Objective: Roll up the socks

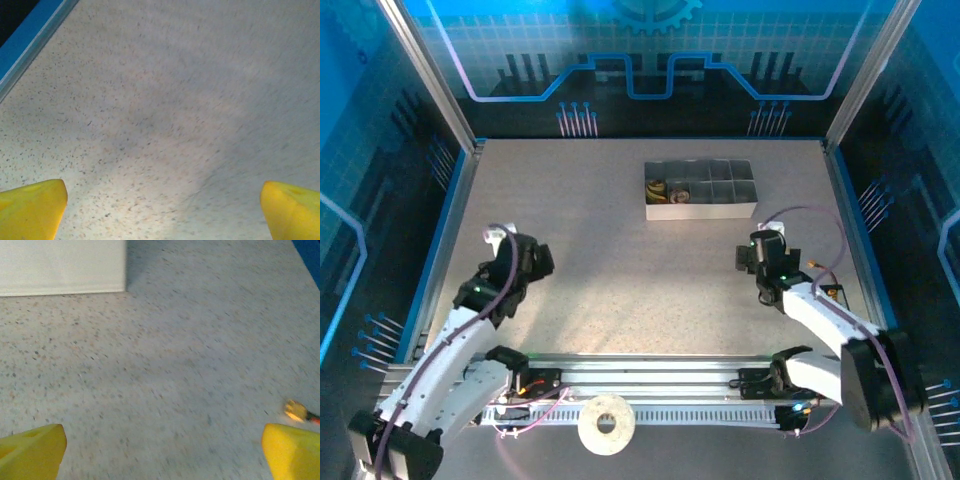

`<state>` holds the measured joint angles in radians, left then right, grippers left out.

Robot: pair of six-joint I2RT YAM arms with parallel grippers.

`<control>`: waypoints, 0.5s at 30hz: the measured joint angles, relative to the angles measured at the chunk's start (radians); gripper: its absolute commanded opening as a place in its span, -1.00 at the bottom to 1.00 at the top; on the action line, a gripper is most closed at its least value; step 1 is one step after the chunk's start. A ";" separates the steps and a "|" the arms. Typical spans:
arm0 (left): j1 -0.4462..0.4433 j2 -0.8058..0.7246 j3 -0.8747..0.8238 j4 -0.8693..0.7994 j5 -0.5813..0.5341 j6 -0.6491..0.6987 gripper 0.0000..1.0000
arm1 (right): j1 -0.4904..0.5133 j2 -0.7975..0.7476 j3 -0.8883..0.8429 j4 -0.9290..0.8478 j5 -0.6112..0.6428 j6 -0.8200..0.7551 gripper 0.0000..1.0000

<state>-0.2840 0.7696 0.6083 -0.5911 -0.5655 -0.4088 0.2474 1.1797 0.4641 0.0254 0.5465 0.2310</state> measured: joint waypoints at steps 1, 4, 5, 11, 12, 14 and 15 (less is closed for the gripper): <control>0.000 -0.009 -0.048 0.047 -0.005 0.031 0.99 | 0.000 0.051 0.002 0.061 -0.018 -0.029 0.99; 0.001 -0.013 -0.149 0.173 -0.016 0.101 0.99 | 0.000 0.183 0.005 0.238 -0.079 -0.111 0.99; 0.003 -0.010 -0.173 0.217 -0.018 0.120 0.99 | 0.000 0.227 0.021 0.267 -0.097 -0.140 0.99; 0.073 0.047 -0.264 0.508 -0.009 0.185 0.99 | -0.006 0.336 0.082 0.468 -0.220 -0.295 0.99; 0.085 0.062 -0.278 0.551 -0.003 0.192 0.99 | -0.011 0.329 0.064 0.508 -0.234 -0.304 0.99; 0.109 0.103 -0.303 0.634 0.014 0.202 0.99 | -0.034 0.311 0.005 0.609 -0.254 -0.311 0.99; 0.120 0.121 -0.313 0.670 0.023 0.204 0.99 | -0.047 0.306 -0.025 0.650 -0.264 -0.311 0.99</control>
<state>-0.1638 0.8902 0.2951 0.0792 -0.5426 -0.2050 0.2008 1.4857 0.4393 0.6758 0.2821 -0.0795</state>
